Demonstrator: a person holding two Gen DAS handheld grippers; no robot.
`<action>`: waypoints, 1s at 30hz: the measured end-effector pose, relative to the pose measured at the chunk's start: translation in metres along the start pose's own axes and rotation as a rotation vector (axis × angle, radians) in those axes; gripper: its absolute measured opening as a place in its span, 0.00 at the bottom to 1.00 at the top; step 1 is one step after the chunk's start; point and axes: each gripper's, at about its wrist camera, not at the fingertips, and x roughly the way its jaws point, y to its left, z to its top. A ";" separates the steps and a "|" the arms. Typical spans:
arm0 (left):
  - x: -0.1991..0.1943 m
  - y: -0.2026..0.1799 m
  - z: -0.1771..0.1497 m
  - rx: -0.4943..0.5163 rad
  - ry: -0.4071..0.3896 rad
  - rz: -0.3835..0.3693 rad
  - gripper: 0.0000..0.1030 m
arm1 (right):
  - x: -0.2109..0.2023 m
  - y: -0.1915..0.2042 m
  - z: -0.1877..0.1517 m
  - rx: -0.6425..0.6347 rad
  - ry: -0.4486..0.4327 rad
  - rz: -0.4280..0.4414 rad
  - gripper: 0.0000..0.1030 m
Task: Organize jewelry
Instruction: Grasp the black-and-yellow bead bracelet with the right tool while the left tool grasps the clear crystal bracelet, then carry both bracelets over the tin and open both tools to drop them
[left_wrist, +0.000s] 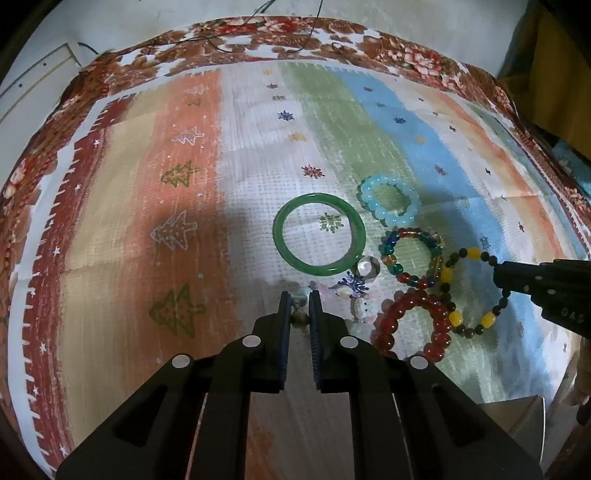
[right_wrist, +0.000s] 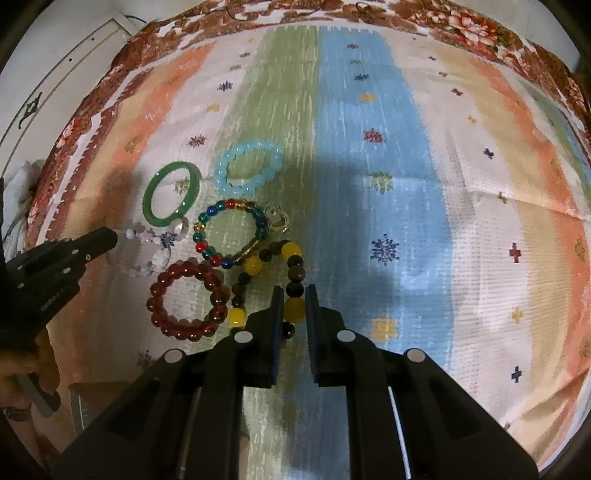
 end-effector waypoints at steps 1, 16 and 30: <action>-0.002 0.000 0.000 -0.003 -0.002 -0.004 0.09 | -0.005 -0.001 -0.001 0.000 -0.007 0.000 0.13; -0.043 -0.007 -0.005 -0.020 -0.076 -0.044 0.09 | -0.043 0.011 -0.010 -0.040 -0.081 0.021 0.13; -0.090 -0.023 -0.011 -0.009 -0.157 -0.080 0.09 | -0.090 0.022 -0.024 -0.063 -0.165 0.068 0.13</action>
